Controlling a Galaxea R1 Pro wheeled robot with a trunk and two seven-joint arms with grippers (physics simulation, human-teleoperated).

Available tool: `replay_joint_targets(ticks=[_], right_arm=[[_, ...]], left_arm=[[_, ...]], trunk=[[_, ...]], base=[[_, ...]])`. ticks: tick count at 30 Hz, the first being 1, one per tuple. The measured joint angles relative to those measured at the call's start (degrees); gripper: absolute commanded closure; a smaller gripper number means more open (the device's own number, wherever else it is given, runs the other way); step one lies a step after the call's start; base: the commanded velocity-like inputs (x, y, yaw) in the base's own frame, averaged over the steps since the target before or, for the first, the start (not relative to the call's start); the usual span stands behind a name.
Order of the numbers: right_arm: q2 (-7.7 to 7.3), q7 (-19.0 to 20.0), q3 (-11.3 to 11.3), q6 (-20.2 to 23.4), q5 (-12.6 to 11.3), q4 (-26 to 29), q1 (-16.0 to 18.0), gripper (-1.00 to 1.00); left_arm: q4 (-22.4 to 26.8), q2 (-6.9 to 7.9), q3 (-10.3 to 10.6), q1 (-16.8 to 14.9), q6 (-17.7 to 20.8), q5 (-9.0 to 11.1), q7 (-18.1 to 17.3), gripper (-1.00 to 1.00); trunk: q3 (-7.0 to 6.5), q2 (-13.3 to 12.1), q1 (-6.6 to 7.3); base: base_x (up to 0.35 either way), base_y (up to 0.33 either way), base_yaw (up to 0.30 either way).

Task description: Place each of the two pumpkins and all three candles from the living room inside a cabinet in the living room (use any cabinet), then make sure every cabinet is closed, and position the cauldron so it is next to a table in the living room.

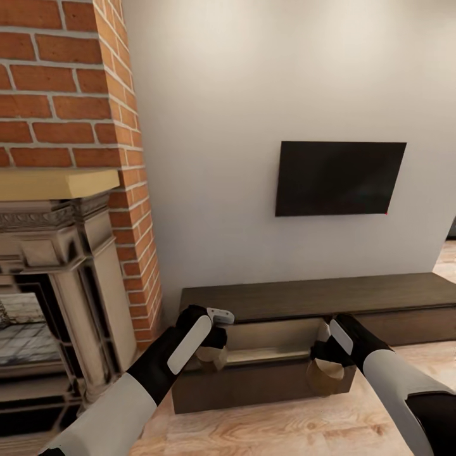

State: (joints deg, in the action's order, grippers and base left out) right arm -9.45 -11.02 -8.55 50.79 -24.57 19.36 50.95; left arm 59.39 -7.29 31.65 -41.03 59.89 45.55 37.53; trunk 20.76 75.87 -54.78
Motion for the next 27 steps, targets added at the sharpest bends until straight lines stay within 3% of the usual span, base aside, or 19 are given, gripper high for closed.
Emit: replay_joint_targets(ticks=[10, 20, 27], right_arm=[[1.32, 0.0, 0.0, -0.1, 0.1, 0.6, 0.0, 1.0], [2.33, -0.1, 0.0, -1.1, 0.1, 1.2, 0.0, 1.0], [5.19, -0.8, -1.9, -3.2, 0.9, 1.1, 0.0, 1.0]], left_arm=[[0.4, -0.07, 0.0, 0.0, 0.0, 0.0, -0.1, 1.0], [0.6, -0.19, 0.0, 0.0, 0.0, 0.1, -0.2, 1.0], [-0.5, -0.13, 0.0, 0.0, 0.0, 0.2, 0.0, 1.0]], trunk=[[0.26, 0.0, -0.01], [0.35, 0.0, -0.02], [0.36, 0.0, -0.02]], base=[[0.206, -0.233, 0.075], [0.022, -0.036, 0.02], [0.001, -0.001, 0.0]])
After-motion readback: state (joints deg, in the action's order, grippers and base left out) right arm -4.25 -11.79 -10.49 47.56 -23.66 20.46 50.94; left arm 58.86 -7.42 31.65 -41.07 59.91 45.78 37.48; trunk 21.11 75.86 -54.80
